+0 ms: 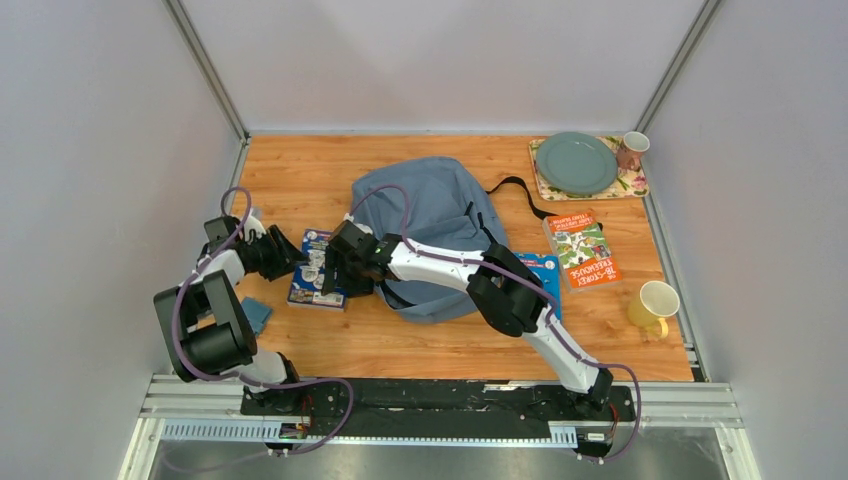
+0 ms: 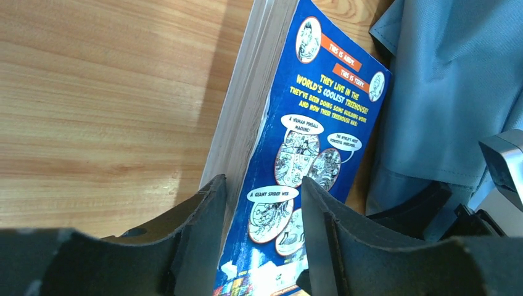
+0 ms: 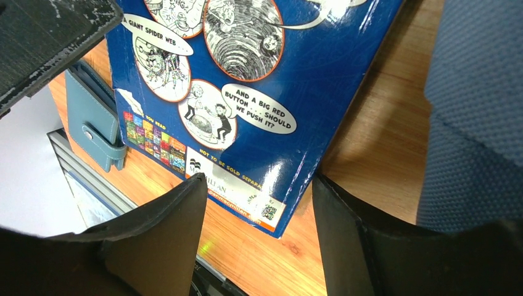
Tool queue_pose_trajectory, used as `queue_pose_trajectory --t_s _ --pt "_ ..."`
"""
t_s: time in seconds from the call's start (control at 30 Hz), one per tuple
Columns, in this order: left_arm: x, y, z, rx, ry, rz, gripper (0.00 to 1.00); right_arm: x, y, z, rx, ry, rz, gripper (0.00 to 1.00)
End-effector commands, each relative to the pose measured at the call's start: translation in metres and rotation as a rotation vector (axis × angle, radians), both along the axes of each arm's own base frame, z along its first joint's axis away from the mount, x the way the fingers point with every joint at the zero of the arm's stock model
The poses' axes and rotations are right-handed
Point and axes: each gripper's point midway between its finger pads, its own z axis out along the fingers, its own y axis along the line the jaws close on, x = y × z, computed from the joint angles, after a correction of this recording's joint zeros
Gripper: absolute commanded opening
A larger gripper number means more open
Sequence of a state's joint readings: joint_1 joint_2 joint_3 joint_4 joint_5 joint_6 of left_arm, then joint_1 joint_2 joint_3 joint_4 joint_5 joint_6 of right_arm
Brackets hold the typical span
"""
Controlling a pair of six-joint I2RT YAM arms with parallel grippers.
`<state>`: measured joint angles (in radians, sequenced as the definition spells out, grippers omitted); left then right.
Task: Pack the student bag
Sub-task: Pick up the book from the center of the board.
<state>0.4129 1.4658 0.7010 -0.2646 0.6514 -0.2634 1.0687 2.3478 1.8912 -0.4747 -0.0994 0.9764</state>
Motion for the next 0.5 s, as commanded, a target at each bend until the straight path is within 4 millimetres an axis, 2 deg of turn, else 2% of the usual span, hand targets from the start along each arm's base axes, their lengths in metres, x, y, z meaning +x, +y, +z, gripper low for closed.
queue_pose_trajectory --t_s 0.0,0.23,0.33,0.43,0.47 --pt "-0.024 -0.025 -0.003 -0.081 0.103 -0.079 0.54 0.007 0.015 0.003 0.071 -0.019 -0.001 0.65" --pt "-0.029 -0.039 -0.007 -0.042 0.133 -0.153 0.64 0.010 0.015 0.003 0.074 -0.020 -0.006 0.65" --pt "-0.029 -0.048 -0.004 -0.075 0.129 -0.200 0.64 0.011 0.013 0.001 0.070 -0.014 -0.011 0.65" --pt "-0.029 -0.053 -0.002 -0.094 0.115 -0.223 0.54 0.010 0.013 0.000 0.069 -0.011 -0.009 0.64" --pt "-0.028 -0.054 0.001 -0.099 0.102 -0.227 0.44 0.011 0.012 0.000 0.069 -0.009 -0.010 0.64"
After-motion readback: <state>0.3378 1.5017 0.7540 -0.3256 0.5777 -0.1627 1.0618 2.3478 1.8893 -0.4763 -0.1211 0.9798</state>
